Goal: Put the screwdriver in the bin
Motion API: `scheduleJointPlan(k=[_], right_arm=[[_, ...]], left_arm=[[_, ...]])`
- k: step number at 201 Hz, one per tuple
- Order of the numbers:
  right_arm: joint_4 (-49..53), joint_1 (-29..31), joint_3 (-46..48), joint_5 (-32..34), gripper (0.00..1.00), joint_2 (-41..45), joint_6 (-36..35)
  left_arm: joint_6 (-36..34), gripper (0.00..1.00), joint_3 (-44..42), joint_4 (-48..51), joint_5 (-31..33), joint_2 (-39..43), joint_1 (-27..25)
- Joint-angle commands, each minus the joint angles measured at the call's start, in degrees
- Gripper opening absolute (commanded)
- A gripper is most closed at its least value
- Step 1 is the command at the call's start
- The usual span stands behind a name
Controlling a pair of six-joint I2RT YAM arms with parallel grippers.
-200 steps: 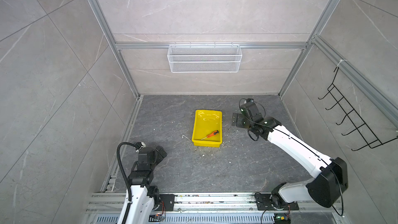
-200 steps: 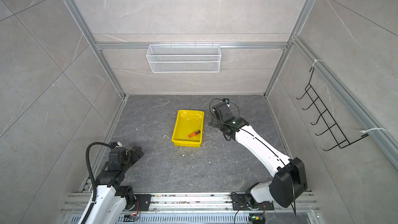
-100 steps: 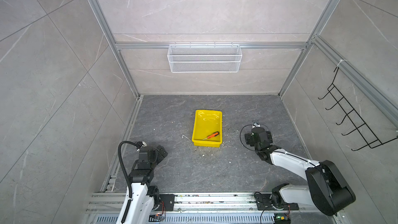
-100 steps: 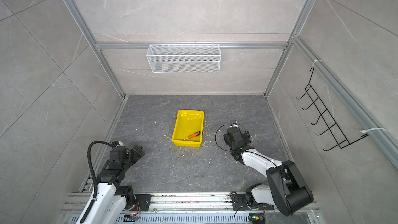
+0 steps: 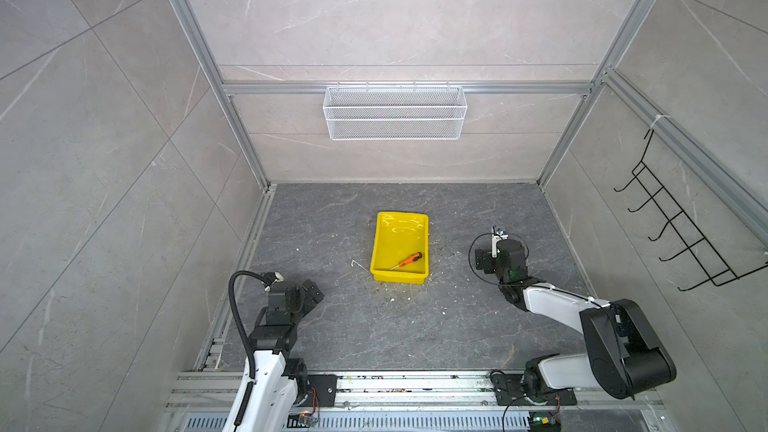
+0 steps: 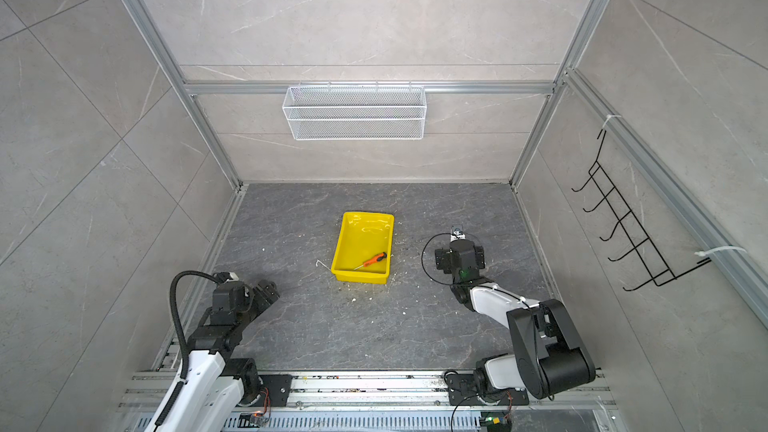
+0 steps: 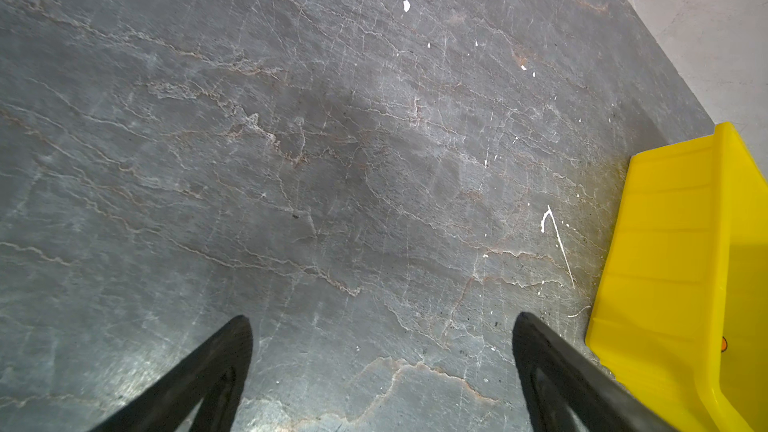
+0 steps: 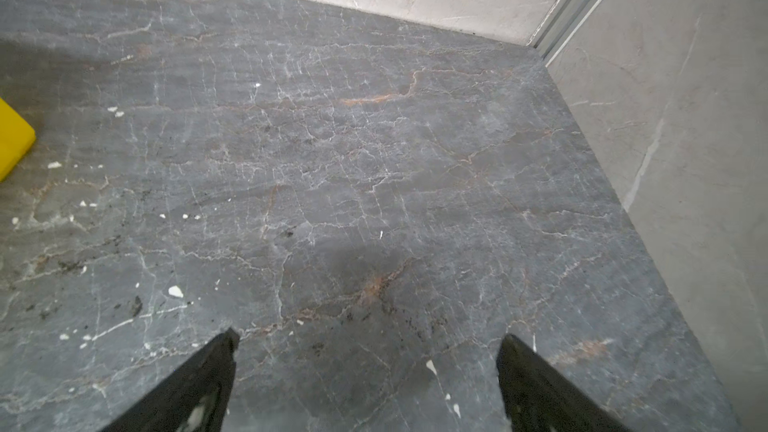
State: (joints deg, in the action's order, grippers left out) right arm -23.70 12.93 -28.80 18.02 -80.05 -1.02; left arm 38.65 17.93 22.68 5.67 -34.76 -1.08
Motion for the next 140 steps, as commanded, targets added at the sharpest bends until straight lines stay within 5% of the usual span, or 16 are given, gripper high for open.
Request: scheduleJointPlan(k=[1, 68, 84, 94, 109, 140], right_arm=[[-3.31, -0.51, -0.31, -3.71, 0.99, -1.09, 2.37], [-7.41, -2.73, 0.62, -6.68, 0.99, -1.83, -0.02], [-22.25, -3.54, 5.34, -5.88, 0.99, -5.83, 0.12], [-19.17, -5.1, 5.85, -6.76, 0.99, -4.27, 2.25], [-31.97, -5.49, 9.69, -6.54, 0.99, -8.15, 1.29], [-27.87, -5.41, 8.69, -7.86, 0.99, -6.98, 1.03]], left_arm=[[0.06, 1.0, 1.98, -0.73, -0.45, 0.25, -0.06], [0.07, 1.0, 1.06, -3.37, -1.11, -0.42, -0.06], [0.61, 1.0, 1.6, -2.24, -0.98, -1.21, -0.06], [1.21, 1.0, 1.55, -2.23, -1.01, -1.43, -0.06], [1.34, 1.0, 1.04, -3.35, -0.93, -1.46, -0.06], [2.66, 1.0, -0.41, -5.95, -0.94, -2.08, -0.02]])
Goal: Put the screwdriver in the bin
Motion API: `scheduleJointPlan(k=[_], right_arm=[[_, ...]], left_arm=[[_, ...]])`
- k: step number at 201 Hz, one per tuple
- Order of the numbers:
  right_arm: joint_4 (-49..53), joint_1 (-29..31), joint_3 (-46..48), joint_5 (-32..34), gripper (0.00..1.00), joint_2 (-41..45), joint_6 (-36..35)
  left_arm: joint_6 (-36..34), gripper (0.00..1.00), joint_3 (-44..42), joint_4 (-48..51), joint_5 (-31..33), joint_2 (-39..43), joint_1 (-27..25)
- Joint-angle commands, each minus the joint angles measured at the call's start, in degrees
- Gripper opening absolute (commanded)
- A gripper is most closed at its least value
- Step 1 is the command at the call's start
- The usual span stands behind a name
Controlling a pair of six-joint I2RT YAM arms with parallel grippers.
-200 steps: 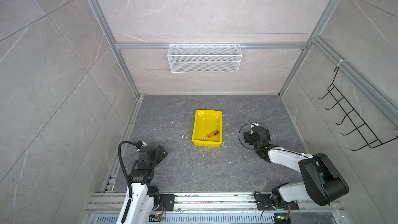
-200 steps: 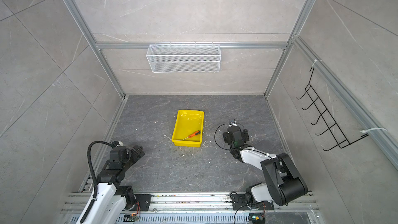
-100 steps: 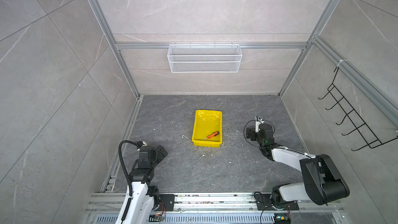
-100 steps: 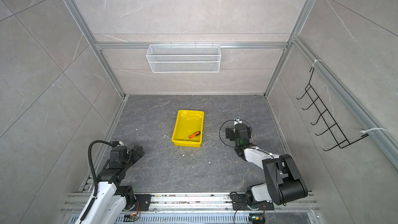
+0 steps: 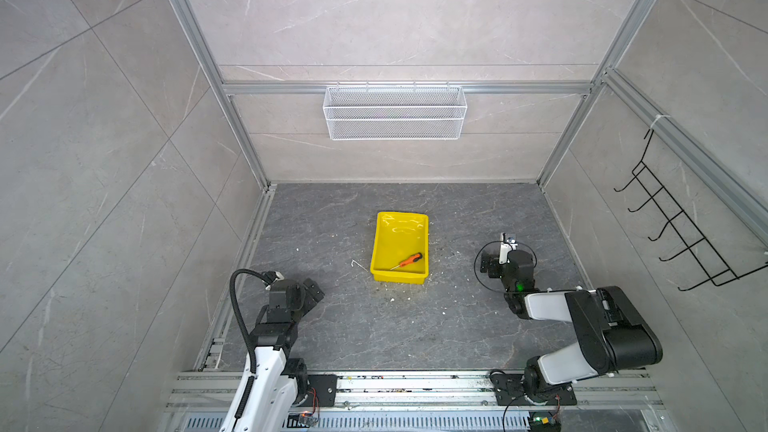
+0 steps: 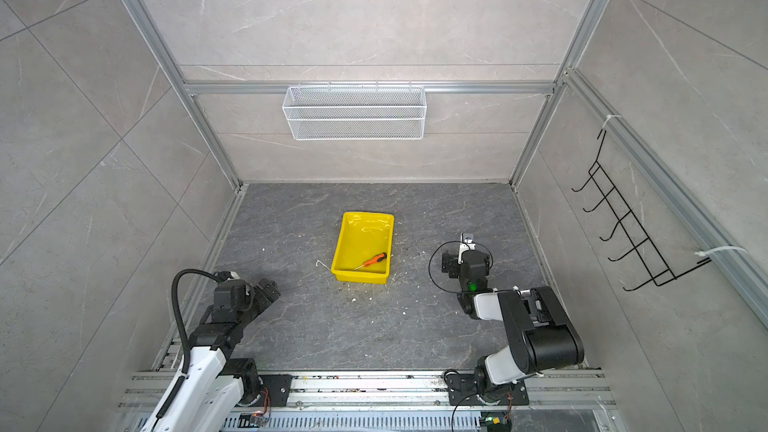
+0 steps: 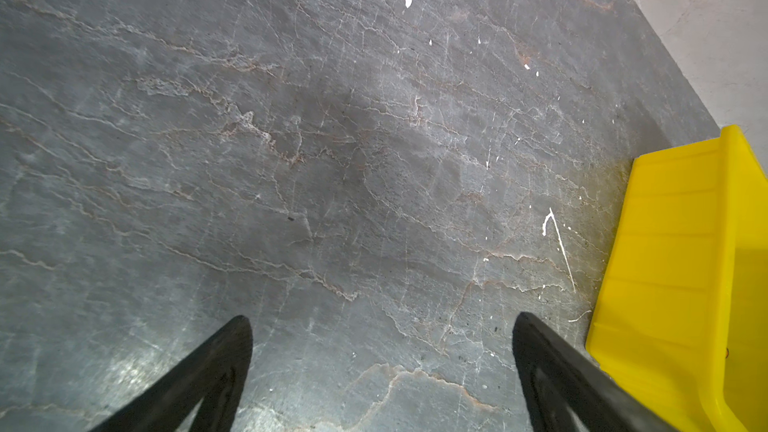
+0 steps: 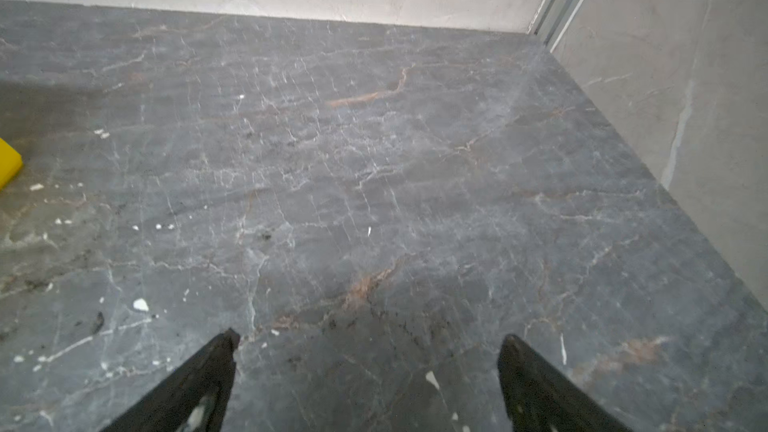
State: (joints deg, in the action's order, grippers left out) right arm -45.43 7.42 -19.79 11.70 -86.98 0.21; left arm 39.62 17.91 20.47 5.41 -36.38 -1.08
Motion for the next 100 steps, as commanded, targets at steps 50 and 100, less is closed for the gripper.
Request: scheduleJointPlan(k=[50, 100], right_arm=[[-5.72, 0.07, -0.45, -1.6, 0.99, -0.03, -0.11], [-5.56, 0.05, -0.49, -1.59, 0.99, 0.05, -0.11]], left_arm=[[3.02, 1.0, 4.08, -10.41, 0.7, -5.78, -0.02], [-16.17, 1.0, 5.82, -28.32, 24.31, -18.35, -0.03]])
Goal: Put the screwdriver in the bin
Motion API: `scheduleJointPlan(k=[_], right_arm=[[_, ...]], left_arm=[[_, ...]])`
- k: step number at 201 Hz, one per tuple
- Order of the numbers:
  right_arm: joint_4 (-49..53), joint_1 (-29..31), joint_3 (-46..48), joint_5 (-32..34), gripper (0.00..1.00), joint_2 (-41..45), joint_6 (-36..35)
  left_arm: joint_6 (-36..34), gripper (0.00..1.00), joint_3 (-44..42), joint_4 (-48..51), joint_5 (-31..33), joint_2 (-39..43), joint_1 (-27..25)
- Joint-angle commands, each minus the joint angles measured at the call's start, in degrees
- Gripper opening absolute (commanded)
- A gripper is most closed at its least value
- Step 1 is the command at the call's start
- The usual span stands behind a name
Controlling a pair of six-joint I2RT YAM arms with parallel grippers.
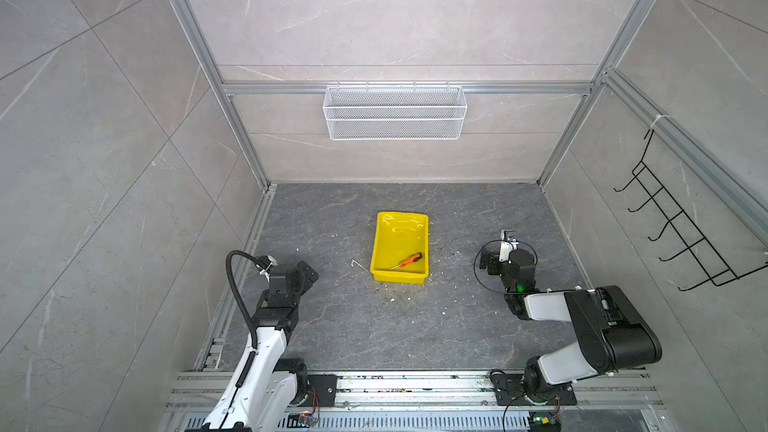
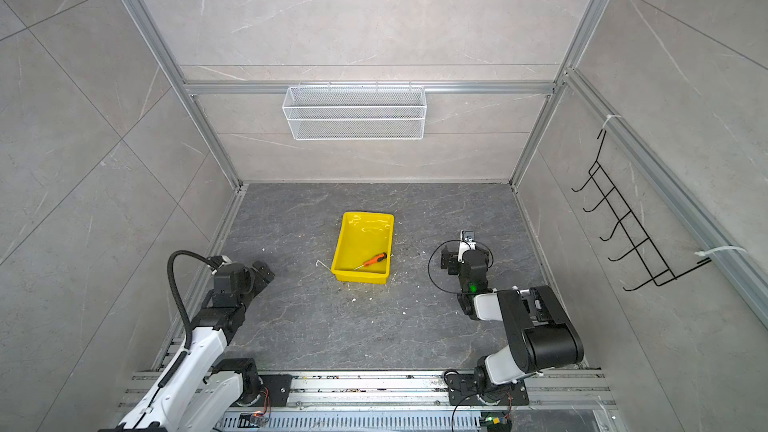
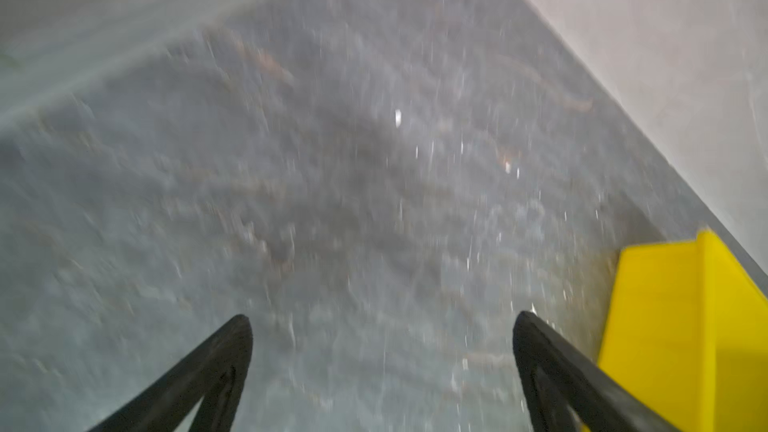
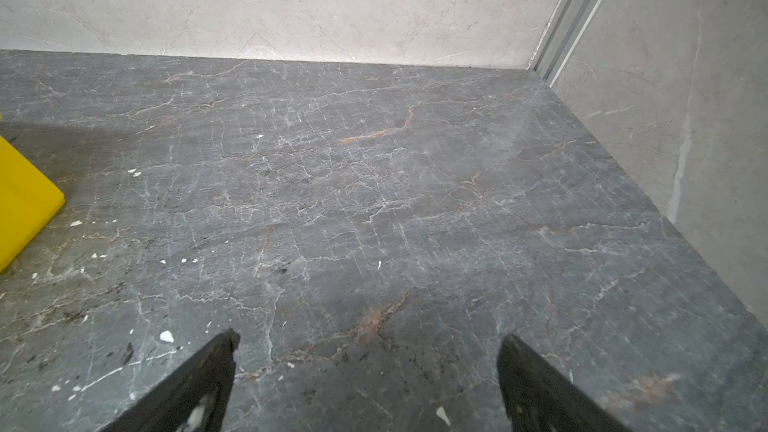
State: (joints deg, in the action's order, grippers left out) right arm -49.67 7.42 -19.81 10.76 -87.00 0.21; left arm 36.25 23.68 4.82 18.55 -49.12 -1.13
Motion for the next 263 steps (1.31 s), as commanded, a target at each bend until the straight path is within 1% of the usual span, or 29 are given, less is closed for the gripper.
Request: scheduleJointPlan(k=[1, 8, 25, 45, 60, 69, 77, 85, 91, 103, 109, 117, 134, 150, 169, 174, 186, 200, 212, 263], right_arm=[[-1.4, 0.05, -0.48, -0.66, 0.99, 0.07, -0.07], [-1.38, 0.05, -0.47, -0.73, 0.99, 0.07, -0.06], [-1.38, 0.05, -0.49, -0.74, 0.99, 0.01, -0.06], [-1.33, 0.07, -0.45, -0.73, 0.99, -0.01, -0.03], [-1.39, 0.05, -0.49, -0.74, 0.99, -0.01, -0.03], [-1.35, 0.05, -0.49, -0.73, 0.99, -0.01, -0.03], [-1.39, 0.07, -0.49, -0.69, 0.99, -0.01, -0.03], [-1.38, 0.09, -0.48, -0.67, 0.99, -0.01, -0.03], [-1.34, 0.06, -0.49, -0.74, 0.99, -0.01, -0.03], [-1.39, 0.05, -0.49, -0.68, 0.99, -0.01, -0.03], [-1.34, 0.05, -0.49, -0.73, 0.99, -0.01, -0.03], [-1.31, 0.09, -0.49, -0.73, 0.99, -0.01, -0.03], [-1.38, 0.05, -0.48, -0.74, 0.99, -0.01, -0.03], [-1.32, 0.09, -0.49, -0.79, 0.99, -0.01, -0.03], [-1.4, 0.1, -0.49, -0.75, 0.99, -0.01, -0.03], [-1.42, 0.05, -0.48, -0.75, 0.99, 0.03, -0.03], [-1.44, 0.09, -0.5, -0.74, 0.99, -0.01, -0.03], [-1.46, 0.05, -0.49, -0.74, 0.99, -0.01, -0.03], [-1.48, 0.23, -0.49, -0.69, 0.99, -0.01, -0.03], [-1.22, 0.05, -0.69, -0.91, 0.99, -0.14, -0.11]], left_arm=[[-13.41, 1.0, -0.04, -13.09, 10.99, -5.93, 0.04], [-16.59, 1.0, -0.22, -16.25, 9.85, -7.88, 0.04], [-20.71, 1.0, -0.45, -21.53, 8.78, -12.23, 0.0], [-20.4, 1.0, -2.22, -27.26, 8.8, -16.06, 0.01], [-19.55, 1.0, -3.47, -28.89, 12.19, -17.59, -0.02], [-20.34, 1.0, -4.55, -30.74, 13.14, -17.99, -0.02], [-21.97, 1.0, -6.34, -35.49, 12.75, -18.27, -0.02], [-23.54, 1.0, -7.82, -39.31, 11.34, -18.13, -0.01], [-25.15, 1.0, -9.16, -42.65, 9.01, -18.03, -0.02], [-30.38, 1.0, -11.49, -50.39, 1.43, -19.17, -0.04], [-32.51, 1.0, -11.53, -51.91, -1.6, -20.12, -0.02], [-34.23, 1.0, -10.35, -51.93, -3.67, -21.66, 0.01], [-36.22, 1.0, -8.55, -53.7, -5.3, -26.38, 0.03], [-36.52, 1.0, -9.21, -59.92, -5.35, -30.84, 0.04], [-37.3, 1.0, -9.35, -68.07, -5.12, -37.99, -0.05], [-37.56, 1.0, -9.12, -67.56, -4.92, -38.04, -0.22], [-37.47, 1.0, -8.11, -61.6, -7.17, -35.83, -0.24], [-38.4, 1.0, -6.16, -60.27, -8.63, -37.21, -0.15], [-37.93, 1.0, -5.33, -57.19, -9.55, -36.51, 0.28], [-37.7, 1.0, -4.9, -56.77, -10.29, -36.72, 0.81]])
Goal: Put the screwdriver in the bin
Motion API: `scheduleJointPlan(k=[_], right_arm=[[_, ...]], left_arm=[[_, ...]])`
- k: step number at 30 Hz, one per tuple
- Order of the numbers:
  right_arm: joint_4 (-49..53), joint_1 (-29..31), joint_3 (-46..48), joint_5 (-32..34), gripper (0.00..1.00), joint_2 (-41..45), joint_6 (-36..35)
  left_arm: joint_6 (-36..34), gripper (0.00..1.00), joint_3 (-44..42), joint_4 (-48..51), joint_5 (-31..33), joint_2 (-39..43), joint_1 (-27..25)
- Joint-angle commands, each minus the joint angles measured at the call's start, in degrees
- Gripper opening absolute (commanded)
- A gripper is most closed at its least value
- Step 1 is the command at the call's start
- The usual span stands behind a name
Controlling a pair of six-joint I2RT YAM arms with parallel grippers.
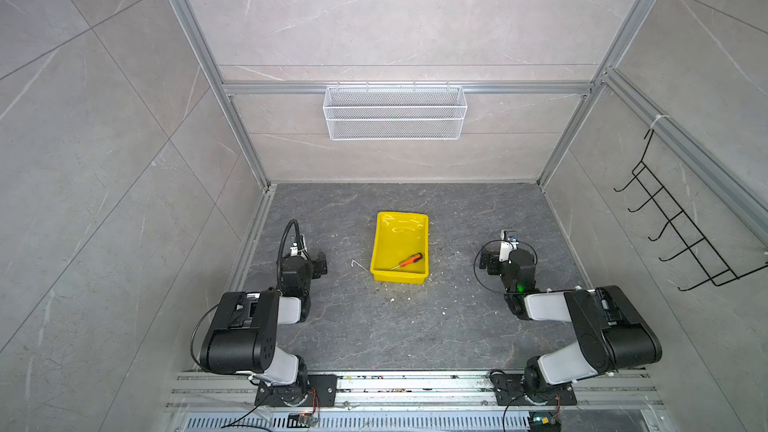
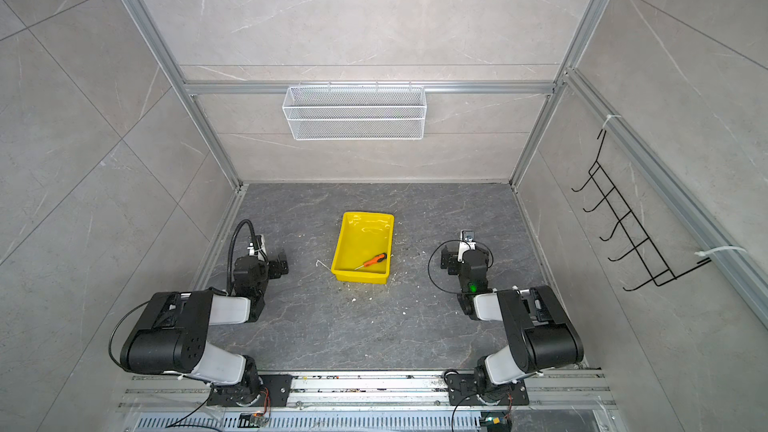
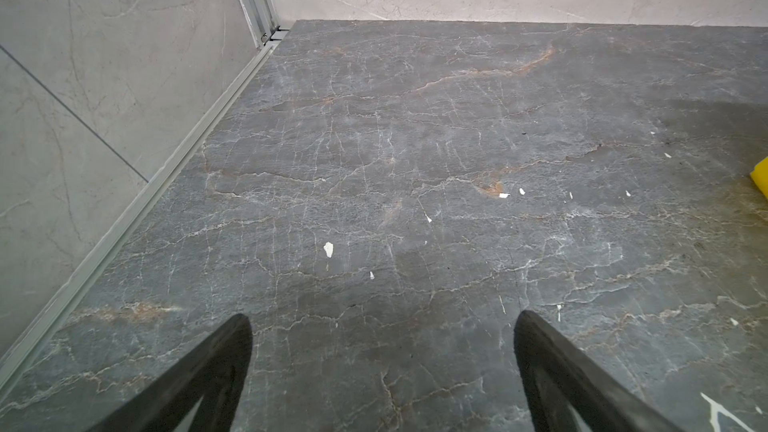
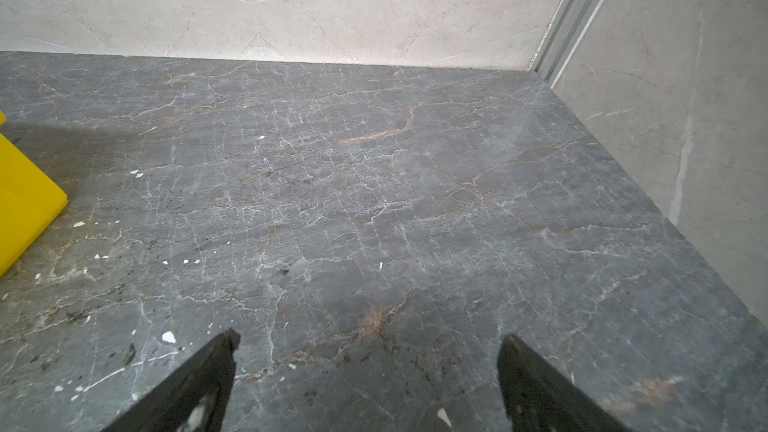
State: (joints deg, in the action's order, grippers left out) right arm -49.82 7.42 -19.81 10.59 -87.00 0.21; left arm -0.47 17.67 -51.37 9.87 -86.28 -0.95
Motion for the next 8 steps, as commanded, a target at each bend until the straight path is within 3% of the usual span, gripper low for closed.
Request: scheduleJointPlan(k=[1, 8], right_arm=[[-1.02, 0.05, -0.68, -0.74, 0.99, -0.16, -0.11], [-0.98, 0.06, -0.67, -0.83, 0.99, -0.1, -0.03]], left_arm=[[-0.96, 1.0, 1.13, -0.57, -1.62, 0.42, 0.66], [-0.59, 1.0, 1.67, 0.4, -2.7, 0.37, 1.22]])
